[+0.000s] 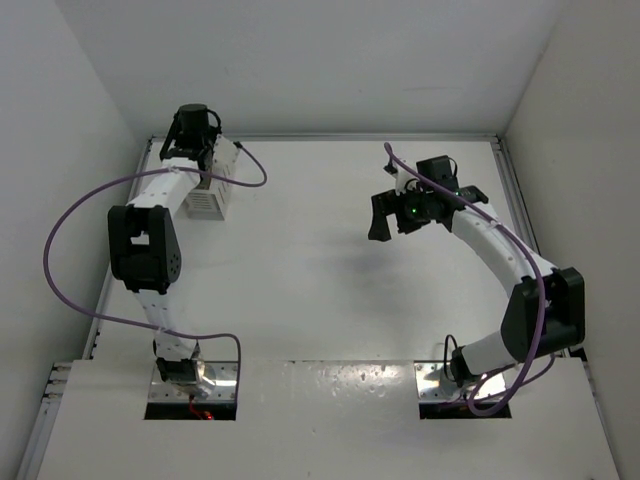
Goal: Organize the makeup
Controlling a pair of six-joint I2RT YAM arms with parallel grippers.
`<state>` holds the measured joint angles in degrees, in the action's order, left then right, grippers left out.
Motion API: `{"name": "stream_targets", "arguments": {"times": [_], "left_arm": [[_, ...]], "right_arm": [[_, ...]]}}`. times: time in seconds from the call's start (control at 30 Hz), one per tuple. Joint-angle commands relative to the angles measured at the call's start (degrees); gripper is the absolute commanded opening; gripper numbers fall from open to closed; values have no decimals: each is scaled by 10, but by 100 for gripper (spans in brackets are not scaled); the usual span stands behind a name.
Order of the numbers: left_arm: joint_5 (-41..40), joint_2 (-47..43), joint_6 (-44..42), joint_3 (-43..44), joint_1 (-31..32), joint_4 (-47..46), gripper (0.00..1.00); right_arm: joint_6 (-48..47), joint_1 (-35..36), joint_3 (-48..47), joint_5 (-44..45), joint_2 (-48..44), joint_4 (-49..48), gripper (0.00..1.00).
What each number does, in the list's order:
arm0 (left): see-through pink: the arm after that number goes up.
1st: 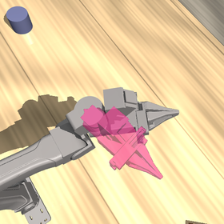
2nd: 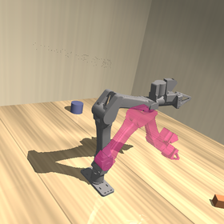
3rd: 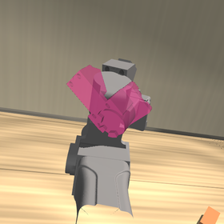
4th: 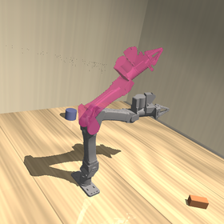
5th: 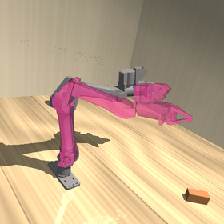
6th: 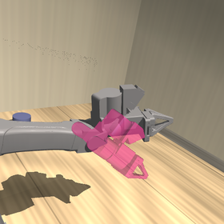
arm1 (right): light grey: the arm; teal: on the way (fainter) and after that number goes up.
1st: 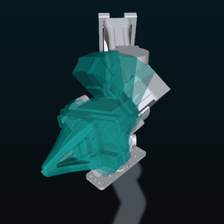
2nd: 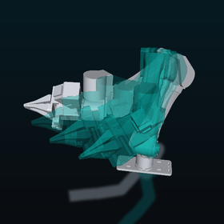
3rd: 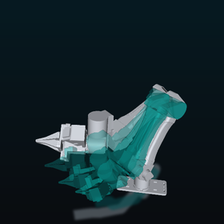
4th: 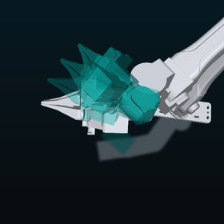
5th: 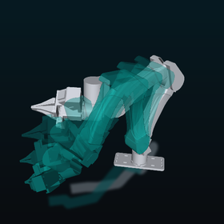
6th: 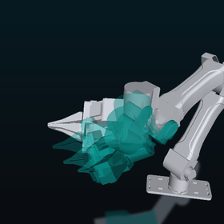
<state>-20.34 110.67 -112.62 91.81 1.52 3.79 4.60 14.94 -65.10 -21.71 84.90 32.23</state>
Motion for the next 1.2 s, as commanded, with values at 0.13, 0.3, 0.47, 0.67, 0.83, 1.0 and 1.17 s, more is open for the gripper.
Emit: {"name": "stream_targets", "arguments": {"times": [0.13, 0.3, 0.47, 0.67, 0.83, 1.0, 1.17], "left_arm": [[-44, -10, -192, -18, 3, -20, 0], [-65, 14, -186, -24, 8, -20, 0], [-59, 19, -138, -19, 21, -7, 0], [62, 84, 177, 217, 16, 236, 0], [294, 47, 418, 218, -21, 315, 0], [528, 25, 570, 145, -70, 322, 0], [701, 81, 711, 174, -118, 309, 0]], "right_arm": [[22, -4, 15, -15, -35, -28, 100], [23, -4, 17, -14, -45, -25, 100], [20, -4, 21, -10, -52, -19, 100], [21, -5, 23, -7, -50, -21, 100], [25, -3, 13, -16, -36, -22, 100], [29, -3, -6, -20, -25, -17, 100], [26, -3, -12, -18, -23, -10, 100]]}}
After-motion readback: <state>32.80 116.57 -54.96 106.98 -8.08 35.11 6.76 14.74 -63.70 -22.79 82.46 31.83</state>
